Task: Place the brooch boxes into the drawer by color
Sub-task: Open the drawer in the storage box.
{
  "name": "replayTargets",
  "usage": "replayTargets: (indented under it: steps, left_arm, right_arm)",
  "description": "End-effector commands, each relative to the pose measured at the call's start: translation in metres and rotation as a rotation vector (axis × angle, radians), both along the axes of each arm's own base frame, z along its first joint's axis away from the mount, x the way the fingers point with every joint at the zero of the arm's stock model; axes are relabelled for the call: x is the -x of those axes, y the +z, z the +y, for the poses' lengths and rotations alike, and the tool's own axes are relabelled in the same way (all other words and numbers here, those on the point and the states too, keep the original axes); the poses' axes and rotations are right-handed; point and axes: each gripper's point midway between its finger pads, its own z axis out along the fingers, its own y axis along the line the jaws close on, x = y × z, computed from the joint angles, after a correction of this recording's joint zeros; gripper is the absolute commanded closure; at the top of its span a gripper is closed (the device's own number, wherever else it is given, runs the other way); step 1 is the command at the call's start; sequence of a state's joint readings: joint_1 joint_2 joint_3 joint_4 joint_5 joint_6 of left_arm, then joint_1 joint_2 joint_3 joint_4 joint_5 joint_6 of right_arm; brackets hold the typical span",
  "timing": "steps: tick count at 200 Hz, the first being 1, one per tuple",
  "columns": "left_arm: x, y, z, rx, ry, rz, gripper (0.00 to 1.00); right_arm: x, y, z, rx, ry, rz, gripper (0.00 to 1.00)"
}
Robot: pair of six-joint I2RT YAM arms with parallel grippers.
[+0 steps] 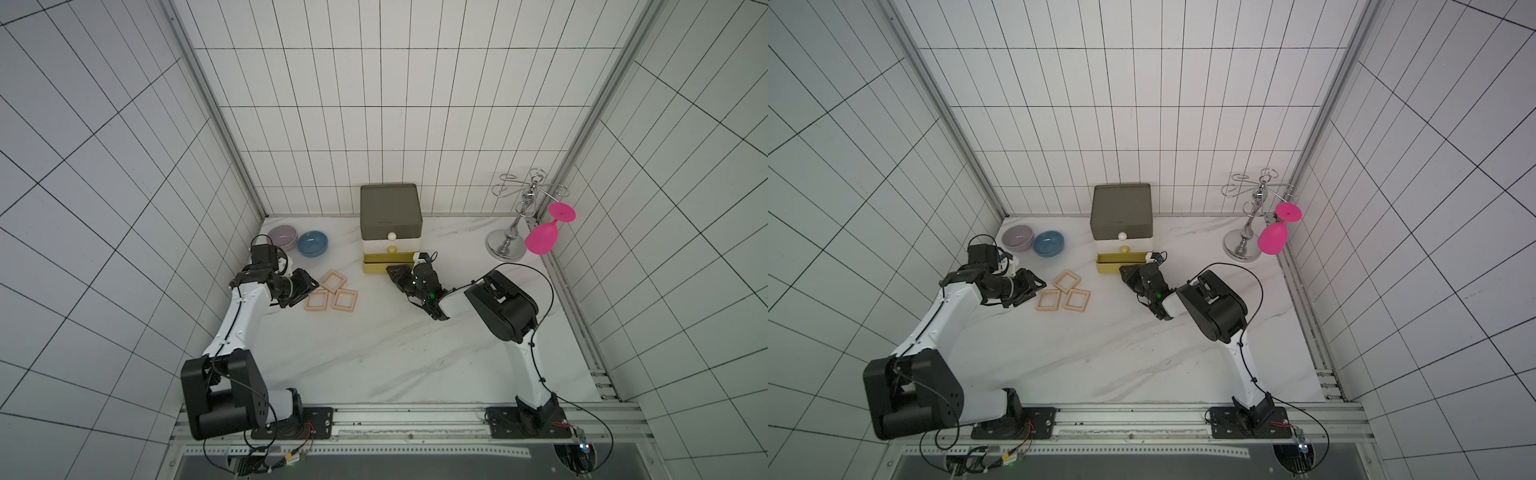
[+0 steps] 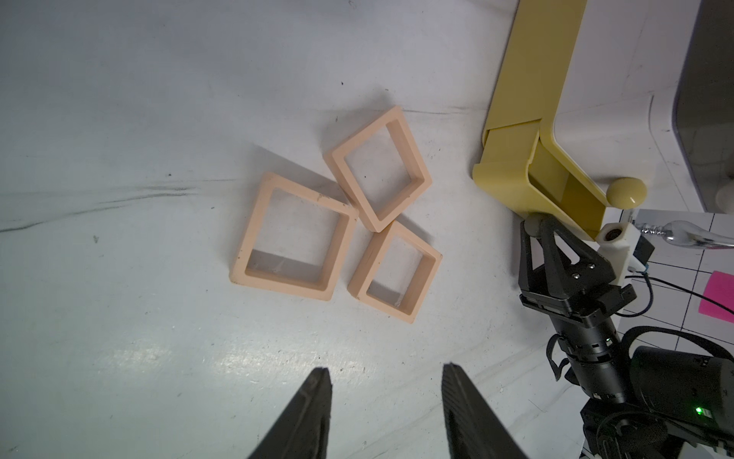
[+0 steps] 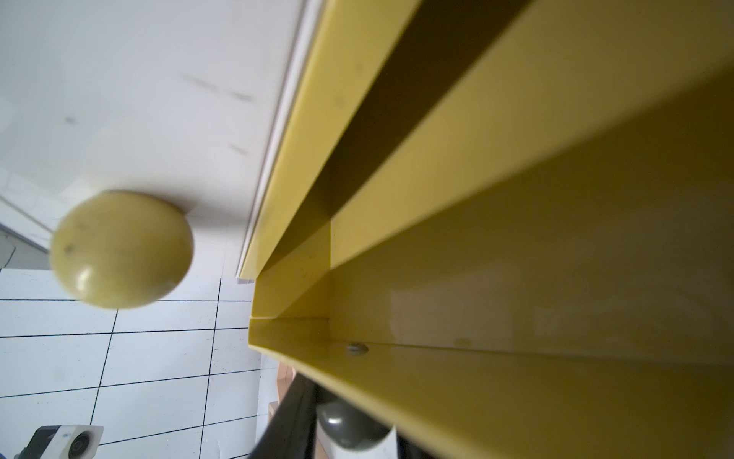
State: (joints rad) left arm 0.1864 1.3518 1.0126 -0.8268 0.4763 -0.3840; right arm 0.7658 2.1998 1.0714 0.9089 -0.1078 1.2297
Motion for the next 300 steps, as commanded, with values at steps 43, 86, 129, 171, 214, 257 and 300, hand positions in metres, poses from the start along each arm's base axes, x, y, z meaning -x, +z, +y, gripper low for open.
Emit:
replayTargets:
  steps: [43, 86, 129, 171, 214, 257, 300]
  left_arm:
    - [-0.004, 0.003, 0.0, -0.002, -0.012, -0.026, 0.51]
    - [-0.002, 0.003, 0.0, 0.001, -0.014, -0.021, 0.51]
    - [0.0, 0.002, -0.001, 0.005, -0.012, -0.016, 0.51]
    - [0.003, -0.004, 0.001, -0.004, -0.007, 0.007, 0.51]
    - [0.006, -0.01, 0.003, -0.018, -0.003, 0.037, 0.51]
    - [0.009, -0.017, 0.017, -0.094, 0.026, 0.085, 0.51]
    - [0.016, -0.03, 0.035, -0.191, 0.067, 0.178, 0.5]
  right_arm:
    - [0.018, 0.006, 0.004, -0.038, 0.015, 0.01, 0.71]
    - [0.053, 0.01, 0.004, -0.046, 0.065, 0.019, 0.71]
    - [0.075, 0.01, -0.005, -0.023, 0.081, 0.014, 0.71]
    - [0.086, 0.007, -0.015, -0.01, 0.083, 0.018, 0.7]
    - [0.092, 0.01, -0.017, -0.005, 0.094, 0.003, 0.59]
    - [0.098, 0.03, -0.015, -0.008, 0.105, -0.045, 0.41]
    - [0.118, 0.064, -0.022, 0.051, 0.116, -0.135, 0.33]
